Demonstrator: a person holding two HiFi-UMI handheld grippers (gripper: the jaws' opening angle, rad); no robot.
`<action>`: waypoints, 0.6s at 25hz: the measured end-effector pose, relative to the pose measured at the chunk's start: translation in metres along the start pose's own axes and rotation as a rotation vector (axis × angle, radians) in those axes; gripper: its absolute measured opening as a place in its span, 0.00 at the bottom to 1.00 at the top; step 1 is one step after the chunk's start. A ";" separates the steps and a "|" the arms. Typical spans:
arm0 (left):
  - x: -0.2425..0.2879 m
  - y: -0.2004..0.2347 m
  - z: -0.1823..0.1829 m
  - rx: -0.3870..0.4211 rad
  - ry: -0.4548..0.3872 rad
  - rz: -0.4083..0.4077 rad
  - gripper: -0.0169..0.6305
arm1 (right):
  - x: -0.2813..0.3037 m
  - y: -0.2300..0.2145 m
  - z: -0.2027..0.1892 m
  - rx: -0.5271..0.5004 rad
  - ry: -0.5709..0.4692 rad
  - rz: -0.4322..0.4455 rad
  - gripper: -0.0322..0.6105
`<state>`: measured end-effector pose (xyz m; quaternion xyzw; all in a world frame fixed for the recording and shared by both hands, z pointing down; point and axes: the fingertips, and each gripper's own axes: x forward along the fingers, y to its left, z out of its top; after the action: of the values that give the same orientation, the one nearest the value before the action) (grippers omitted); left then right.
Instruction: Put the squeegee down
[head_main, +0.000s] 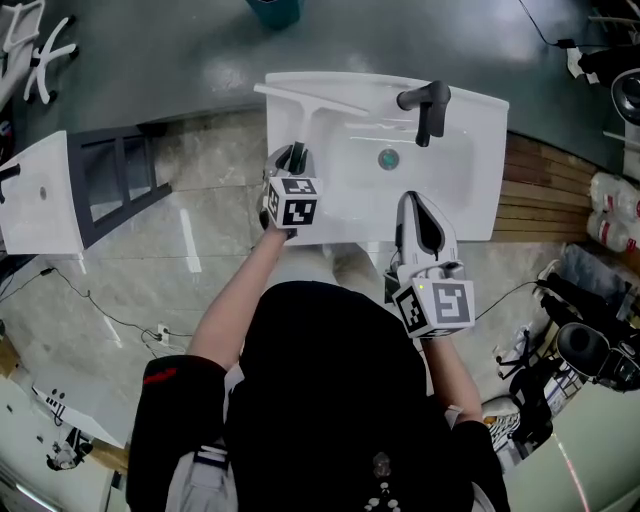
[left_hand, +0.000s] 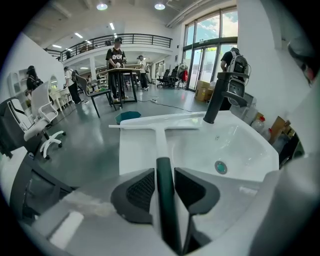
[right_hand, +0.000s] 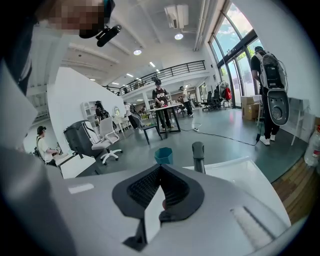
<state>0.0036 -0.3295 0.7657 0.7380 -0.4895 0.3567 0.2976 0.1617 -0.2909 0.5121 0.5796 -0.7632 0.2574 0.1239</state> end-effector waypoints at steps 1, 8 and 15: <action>0.000 0.000 0.001 0.000 -0.003 -0.003 0.23 | -0.001 0.000 0.000 0.004 -0.003 -0.001 0.05; -0.001 -0.004 0.003 0.001 -0.013 -0.044 0.29 | -0.008 -0.001 -0.005 0.002 -0.005 -0.007 0.05; -0.009 -0.001 -0.003 0.015 -0.021 -0.032 0.32 | -0.015 0.002 -0.008 0.001 -0.014 -0.009 0.05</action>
<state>0.0017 -0.3221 0.7602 0.7516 -0.4779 0.3478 0.2928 0.1638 -0.2740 0.5110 0.5850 -0.7612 0.2530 0.1195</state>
